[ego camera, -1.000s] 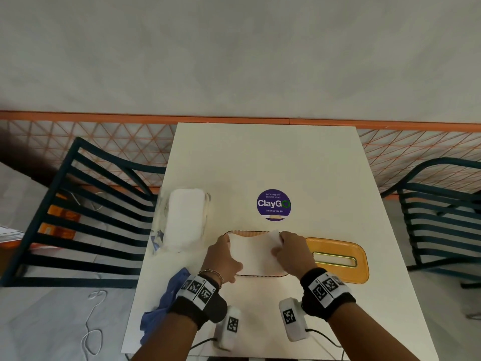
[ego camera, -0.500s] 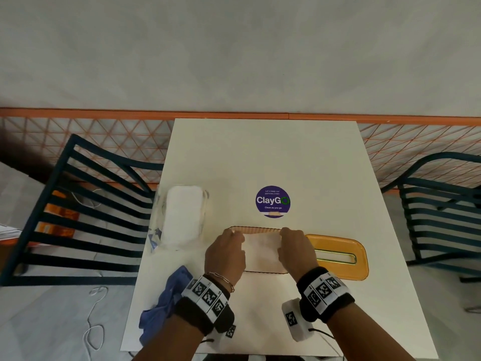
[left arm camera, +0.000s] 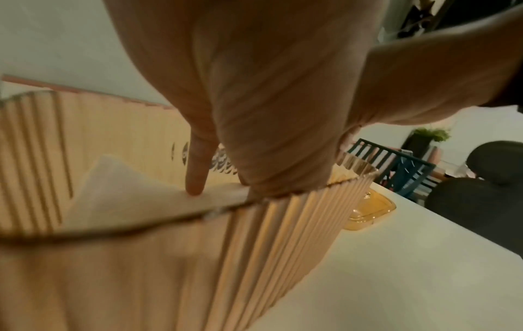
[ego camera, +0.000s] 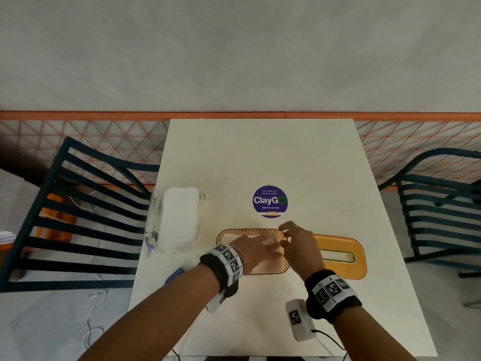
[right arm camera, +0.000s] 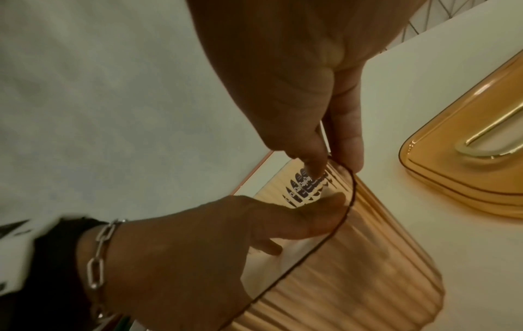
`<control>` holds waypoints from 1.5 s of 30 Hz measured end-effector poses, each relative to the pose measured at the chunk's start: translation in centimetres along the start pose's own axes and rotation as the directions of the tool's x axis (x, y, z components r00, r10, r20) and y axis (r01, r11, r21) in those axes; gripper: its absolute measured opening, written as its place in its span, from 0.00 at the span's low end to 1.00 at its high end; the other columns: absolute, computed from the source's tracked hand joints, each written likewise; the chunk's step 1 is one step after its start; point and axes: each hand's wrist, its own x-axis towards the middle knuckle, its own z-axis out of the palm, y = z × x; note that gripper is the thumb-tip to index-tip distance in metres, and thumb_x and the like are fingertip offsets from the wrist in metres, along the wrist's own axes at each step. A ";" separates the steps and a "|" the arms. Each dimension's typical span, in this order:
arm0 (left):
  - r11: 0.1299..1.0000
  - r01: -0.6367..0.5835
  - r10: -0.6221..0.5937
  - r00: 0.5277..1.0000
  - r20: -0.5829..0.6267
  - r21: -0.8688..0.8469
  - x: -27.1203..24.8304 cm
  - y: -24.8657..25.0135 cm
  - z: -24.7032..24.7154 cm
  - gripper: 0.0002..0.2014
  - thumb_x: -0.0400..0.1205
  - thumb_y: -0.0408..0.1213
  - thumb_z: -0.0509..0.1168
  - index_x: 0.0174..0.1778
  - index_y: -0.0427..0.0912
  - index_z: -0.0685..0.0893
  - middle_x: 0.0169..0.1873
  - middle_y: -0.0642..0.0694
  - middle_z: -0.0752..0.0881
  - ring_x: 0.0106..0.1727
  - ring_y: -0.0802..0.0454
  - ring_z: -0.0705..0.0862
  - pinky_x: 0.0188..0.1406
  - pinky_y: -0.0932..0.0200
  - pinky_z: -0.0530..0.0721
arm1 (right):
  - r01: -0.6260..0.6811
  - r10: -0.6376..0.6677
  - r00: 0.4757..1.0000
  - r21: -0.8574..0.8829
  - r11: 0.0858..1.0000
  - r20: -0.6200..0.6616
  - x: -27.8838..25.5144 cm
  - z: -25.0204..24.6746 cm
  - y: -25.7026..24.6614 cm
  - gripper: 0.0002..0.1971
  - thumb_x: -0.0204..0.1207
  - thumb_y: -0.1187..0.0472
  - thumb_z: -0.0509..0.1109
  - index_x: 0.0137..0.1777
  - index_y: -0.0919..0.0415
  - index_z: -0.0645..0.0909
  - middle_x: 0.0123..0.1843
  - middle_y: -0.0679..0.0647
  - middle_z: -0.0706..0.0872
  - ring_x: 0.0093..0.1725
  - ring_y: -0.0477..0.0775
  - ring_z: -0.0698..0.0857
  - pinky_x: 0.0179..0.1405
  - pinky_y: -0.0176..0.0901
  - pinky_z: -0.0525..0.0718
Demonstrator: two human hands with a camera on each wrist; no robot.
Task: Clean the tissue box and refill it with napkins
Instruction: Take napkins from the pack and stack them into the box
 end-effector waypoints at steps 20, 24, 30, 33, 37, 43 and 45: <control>0.666 0.241 -0.695 0.545 -0.470 -0.706 -10.4 -5.3 0.2 0.11 0.81 0.45 0.71 0.59 0.58 0.89 0.55 0.61 0.91 0.55 0.59 0.88 0.60 0.55 0.86 | -0.083 0.086 0.996 0.158 0.984 -0.010 0.4 0.2 1.0 0.12 0.79 0.64 0.77 0.61 0.54 0.87 0.53 0.54 0.94 0.46 0.52 0.92 0.50 0.53 0.93; 0.281 0.444 -0.950 0.257 -0.179 -0.851 -12.3 -11.2 2.0 0.23 0.80 0.47 0.72 0.71 0.46 0.82 0.68 0.44 0.85 0.68 0.44 0.83 0.66 0.45 0.83 | -0.100 0.098 0.995 0.174 0.980 0.023 -0.2 0.3 1.3 0.13 0.79 0.64 0.76 0.63 0.57 0.86 0.54 0.55 0.93 0.49 0.55 0.92 0.53 0.53 0.92; 0.171 0.592 -0.951 0.309 0.026 -0.788 -11.2 -13.1 4.2 0.45 0.69 0.57 0.81 0.77 0.37 0.73 0.71 0.37 0.81 0.71 0.37 0.81 0.64 0.42 0.85 | -0.109 0.104 0.994 0.154 0.982 0.038 -0.6 0.1 0.8 0.15 0.80 0.66 0.75 0.66 0.59 0.85 0.57 0.57 0.93 0.53 0.57 0.91 0.54 0.48 0.89; 0.143 0.592 -0.958 0.283 0.038 -0.793 -10.5 -13.3 4.8 0.49 0.67 0.58 0.82 0.77 0.36 0.71 0.72 0.37 0.80 0.72 0.36 0.80 0.68 0.39 0.84 | -0.097 0.096 0.995 0.139 0.986 0.008 -0.7 -0.1 0.7 0.17 0.79 0.68 0.75 0.66 0.60 0.85 0.58 0.56 0.92 0.53 0.57 0.91 0.57 0.51 0.90; 0.093 0.568 -0.966 0.251 0.065 -0.818 -10.1 -13.7 5.0 0.54 0.63 0.56 0.85 0.79 0.34 0.68 0.73 0.35 0.77 0.73 0.34 0.79 0.69 0.38 0.83 | -0.066 0.074 0.996 0.136 0.989 -0.053 -0.9 -0.5 0.8 0.17 0.77 0.73 0.74 0.64 0.61 0.86 0.58 0.56 0.91 0.53 0.56 0.90 0.57 0.52 0.89; 0.023 0.524 -0.945 0.289 0.153 -0.852 -10.2 -14.6 4.5 0.53 0.65 0.55 0.86 0.80 0.33 0.70 0.74 0.33 0.79 0.73 0.33 0.81 0.66 0.40 0.84 | -0.025 0.052 0.989 0.190 0.981 -0.136 -1.1 -1.1 0.6 0.17 0.74 0.79 0.71 0.58 0.61 0.89 0.53 0.54 0.92 0.41 0.49 0.87 0.40 0.25 0.77; 0.004 0.517 -0.937 0.301 0.177 -0.856 -10.2 -14.7 4.5 0.49 0.68 0.55 0.84 0.79 0.32 0.72 0.73 0.33 0.80 0.72 0.33 0.81 0.64 0.42 0.83 | -0.028 0.058 0.989 0.207 0.978 -0.136 -1.1 -1.3 0.4 0.16 0.74 0.77 0.73 0.58 0.61 0.89 0.53 0.54 0.91 0.40 0.49 0.87 0.38 0.23 0.75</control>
